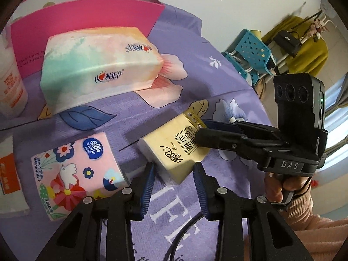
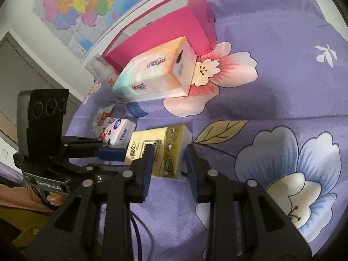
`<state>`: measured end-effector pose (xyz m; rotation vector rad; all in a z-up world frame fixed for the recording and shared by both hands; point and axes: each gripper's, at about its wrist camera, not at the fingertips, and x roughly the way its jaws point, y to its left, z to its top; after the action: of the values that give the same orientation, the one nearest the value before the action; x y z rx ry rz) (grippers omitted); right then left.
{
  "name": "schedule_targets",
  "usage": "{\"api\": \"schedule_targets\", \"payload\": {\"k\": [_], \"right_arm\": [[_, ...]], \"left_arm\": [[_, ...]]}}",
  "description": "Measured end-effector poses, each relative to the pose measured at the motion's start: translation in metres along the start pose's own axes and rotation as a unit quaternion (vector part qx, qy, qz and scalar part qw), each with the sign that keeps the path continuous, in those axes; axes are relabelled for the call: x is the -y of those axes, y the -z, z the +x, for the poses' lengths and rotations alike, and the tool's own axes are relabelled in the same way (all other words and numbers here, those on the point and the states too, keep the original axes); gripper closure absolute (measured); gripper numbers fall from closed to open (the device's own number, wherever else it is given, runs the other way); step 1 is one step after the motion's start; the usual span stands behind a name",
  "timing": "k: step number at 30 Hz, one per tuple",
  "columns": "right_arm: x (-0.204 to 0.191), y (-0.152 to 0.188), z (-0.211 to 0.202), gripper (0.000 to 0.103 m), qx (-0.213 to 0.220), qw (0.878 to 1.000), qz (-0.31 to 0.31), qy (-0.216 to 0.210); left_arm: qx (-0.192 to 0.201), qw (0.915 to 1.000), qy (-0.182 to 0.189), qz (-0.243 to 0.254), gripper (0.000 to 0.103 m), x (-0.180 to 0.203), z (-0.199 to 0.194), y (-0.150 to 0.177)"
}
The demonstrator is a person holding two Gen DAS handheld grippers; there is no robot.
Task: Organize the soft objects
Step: 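Lift the yellow tissue pack and carry it over the pink box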
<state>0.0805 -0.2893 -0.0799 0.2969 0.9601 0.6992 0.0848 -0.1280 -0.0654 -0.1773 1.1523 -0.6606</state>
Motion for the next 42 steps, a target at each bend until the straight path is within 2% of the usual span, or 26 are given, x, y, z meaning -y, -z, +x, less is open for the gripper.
{"api": "schedule_targets", "payload": {"k": [18,28,42], "right_arm": [[-0.050,-0.042,-0.040,0.070,0.069,0.995,-0.064,-0.006],[-0.066,-0.088,-0.040,0.070,0.097,0.991,-0.096,0.001],[-0.061,-0.157,-0.024,0.070,0.125,0.988,-0.093,0.018]], "left_arm": [[0.081,0.9959,-0.001,0.041,0.067,0.009,-0.068,-0.026],[0.136,0.9878,-0.043,0.064,0.067,0.012,-0.100,-0.060],[0.166,0.9796,-0.093,0.065,0.067,-0.005,-0.110,-0.130]]}}
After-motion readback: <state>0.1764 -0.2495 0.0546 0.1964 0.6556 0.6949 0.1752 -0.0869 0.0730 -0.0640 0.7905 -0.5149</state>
